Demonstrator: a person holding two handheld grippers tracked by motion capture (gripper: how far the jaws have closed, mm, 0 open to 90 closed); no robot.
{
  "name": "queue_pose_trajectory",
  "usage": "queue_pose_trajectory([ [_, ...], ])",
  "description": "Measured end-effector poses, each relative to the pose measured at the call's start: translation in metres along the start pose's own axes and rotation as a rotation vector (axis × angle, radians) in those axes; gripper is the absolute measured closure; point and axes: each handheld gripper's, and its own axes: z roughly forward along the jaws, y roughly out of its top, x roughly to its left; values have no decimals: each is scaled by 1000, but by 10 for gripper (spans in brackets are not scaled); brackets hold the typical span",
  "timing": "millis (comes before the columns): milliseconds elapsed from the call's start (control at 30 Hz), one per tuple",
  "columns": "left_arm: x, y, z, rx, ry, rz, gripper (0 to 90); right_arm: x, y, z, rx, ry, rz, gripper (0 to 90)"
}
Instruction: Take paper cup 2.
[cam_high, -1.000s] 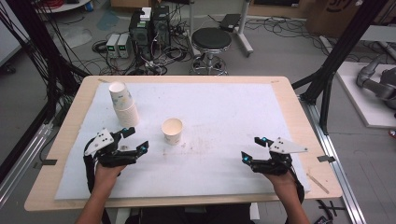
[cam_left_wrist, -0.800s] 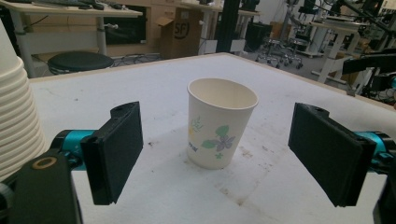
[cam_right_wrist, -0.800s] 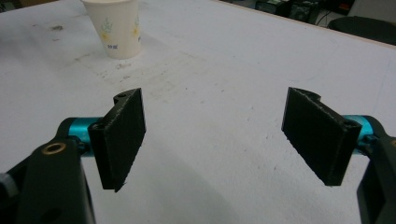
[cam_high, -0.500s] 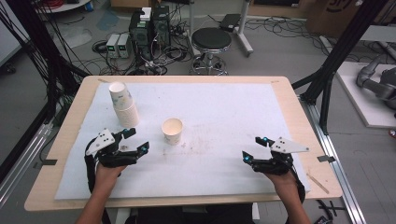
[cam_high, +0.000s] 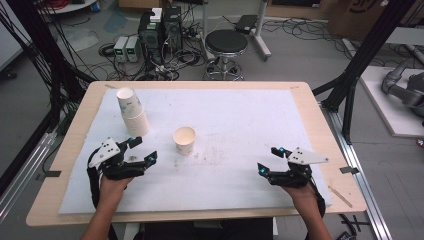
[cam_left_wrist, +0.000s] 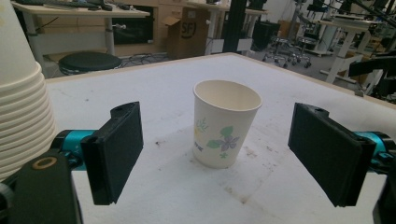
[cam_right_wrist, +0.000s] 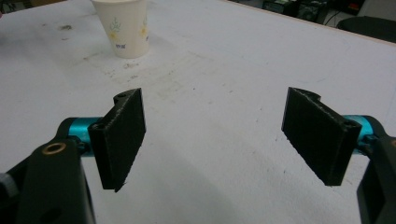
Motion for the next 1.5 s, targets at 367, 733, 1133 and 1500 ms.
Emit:
queue_pose_trajectory([
  [367, -3, 11, -5, -37, -5, 4, 188, 0, -1, -1, 7, 5, -1, 222],
  [733, 8, 26, -9, -42, 91, -11, 187, 0, -3, -3, 6, 7, 2, 222],
  [1133, 46, 69, -6, 19, 234, -46, 181, 1, -3, -3, 5, 12, 1, 222],
  [1500, 71, 98, 5, 57, 292, -39, 179, 1, -3, -3, 4, 14, 5, 222],
])
